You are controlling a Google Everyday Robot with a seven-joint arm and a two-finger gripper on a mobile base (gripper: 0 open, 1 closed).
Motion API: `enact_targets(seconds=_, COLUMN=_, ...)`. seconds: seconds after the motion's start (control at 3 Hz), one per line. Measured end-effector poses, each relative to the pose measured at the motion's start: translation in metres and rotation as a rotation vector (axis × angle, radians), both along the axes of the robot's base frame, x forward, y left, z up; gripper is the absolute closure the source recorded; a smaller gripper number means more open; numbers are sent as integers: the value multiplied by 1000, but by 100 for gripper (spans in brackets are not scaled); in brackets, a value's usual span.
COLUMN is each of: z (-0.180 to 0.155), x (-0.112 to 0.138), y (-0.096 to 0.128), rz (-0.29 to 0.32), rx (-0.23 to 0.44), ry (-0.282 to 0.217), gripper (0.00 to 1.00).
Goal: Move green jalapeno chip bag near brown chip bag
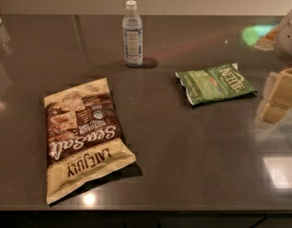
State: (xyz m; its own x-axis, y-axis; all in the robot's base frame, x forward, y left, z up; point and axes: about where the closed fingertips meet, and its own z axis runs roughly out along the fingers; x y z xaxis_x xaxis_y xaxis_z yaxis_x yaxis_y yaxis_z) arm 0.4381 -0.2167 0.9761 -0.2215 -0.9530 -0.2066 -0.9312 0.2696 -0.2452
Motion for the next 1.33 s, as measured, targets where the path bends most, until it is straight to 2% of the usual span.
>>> enact_targets(seconds=0.33, z=0, x=0, y=0, rz=0, rx=0, ry=0, gripper=0)
enact_targets(seconds=0.67, z=-5, x=11, y=0, rz=22, rx=33, ry=9, gripper=0)
enact_targets(seconds=1.0, z=-21, x=32, y=-1, rz=43, rx=68, ry=10, gripper=0)
enact_targets(seconds=1.33, z=-42, x=67, y=-2, rz=62, rx=115, ry=-18, gripper=0)
